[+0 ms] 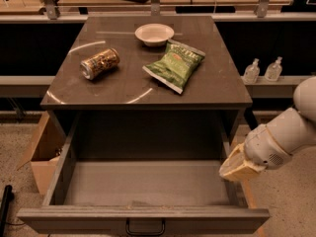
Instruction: Open top drawer
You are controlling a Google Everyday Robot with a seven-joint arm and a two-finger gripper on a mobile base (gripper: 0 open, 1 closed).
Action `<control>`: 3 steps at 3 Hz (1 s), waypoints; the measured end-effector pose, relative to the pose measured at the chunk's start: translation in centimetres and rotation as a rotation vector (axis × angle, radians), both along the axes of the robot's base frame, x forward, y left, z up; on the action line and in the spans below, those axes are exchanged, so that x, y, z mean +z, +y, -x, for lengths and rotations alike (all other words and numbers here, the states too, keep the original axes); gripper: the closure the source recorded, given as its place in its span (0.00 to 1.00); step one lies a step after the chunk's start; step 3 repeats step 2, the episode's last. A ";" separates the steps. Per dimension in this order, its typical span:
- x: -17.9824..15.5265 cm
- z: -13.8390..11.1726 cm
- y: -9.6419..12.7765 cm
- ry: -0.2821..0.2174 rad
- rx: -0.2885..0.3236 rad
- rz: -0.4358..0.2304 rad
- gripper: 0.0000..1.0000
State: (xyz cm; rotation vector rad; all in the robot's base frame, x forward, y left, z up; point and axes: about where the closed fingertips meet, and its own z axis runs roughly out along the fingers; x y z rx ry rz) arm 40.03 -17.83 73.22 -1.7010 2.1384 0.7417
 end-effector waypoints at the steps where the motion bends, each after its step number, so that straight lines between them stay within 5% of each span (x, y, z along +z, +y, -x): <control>1: 2.6 -1.0 -3.8 -0.079 -0.092 0.075 1.00; 2: 2.6 -0.9 -3.5 -0.076 -0.084 0.073 0.81; 3: 2.6 -0.9 -3.5 -0.076 -0.084 0.073 0.81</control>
Offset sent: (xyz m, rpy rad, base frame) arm 0.0086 -0.0312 0.0220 -0.0623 -0.0662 -0.0766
